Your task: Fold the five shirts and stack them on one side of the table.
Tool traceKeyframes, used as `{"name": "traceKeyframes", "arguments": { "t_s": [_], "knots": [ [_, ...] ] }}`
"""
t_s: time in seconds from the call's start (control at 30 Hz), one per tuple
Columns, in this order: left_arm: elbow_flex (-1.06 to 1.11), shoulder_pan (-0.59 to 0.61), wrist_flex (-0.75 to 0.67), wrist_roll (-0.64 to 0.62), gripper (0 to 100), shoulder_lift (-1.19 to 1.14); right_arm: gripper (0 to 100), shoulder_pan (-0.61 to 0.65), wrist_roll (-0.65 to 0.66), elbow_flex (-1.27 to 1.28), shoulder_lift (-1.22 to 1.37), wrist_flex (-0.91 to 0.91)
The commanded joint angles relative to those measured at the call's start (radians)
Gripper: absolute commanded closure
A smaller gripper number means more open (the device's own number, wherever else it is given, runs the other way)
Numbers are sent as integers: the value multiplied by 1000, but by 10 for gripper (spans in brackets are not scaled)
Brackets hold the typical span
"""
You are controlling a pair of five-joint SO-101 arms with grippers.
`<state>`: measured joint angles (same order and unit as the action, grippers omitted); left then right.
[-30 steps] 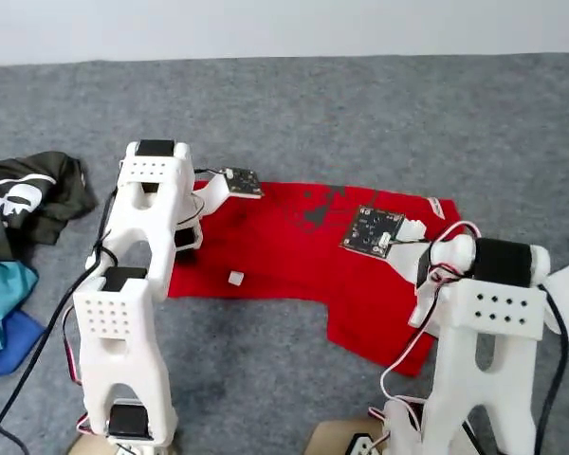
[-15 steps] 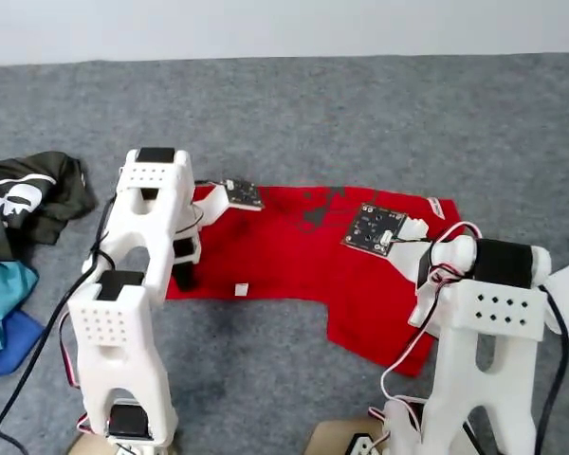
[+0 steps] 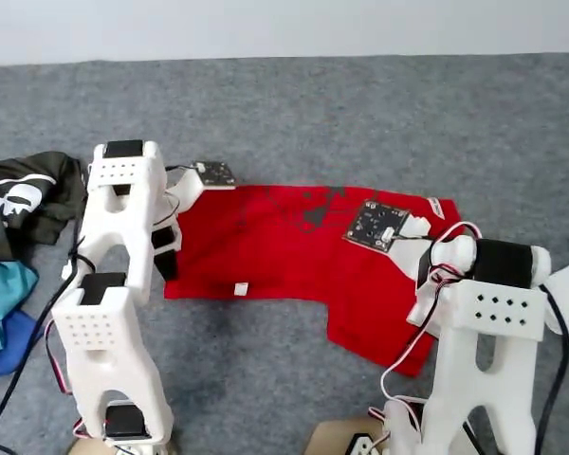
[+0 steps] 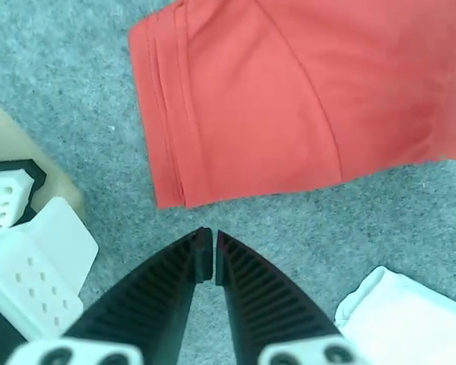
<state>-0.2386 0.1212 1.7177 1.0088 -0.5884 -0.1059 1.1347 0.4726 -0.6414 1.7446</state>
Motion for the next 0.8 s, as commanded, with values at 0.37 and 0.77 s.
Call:
{"name": "traceKeyframes", "arguments": {
  "t_s": [0.37, 0.77],
  "knots": [
    [-358, 189, 35, -186, 870, 71, 985, 124, -374, 3, 62, -166],
    [-545, 370, 35, -657, 996, 69, 988, 421, -697, -175, 418, -286]
  ]
}}
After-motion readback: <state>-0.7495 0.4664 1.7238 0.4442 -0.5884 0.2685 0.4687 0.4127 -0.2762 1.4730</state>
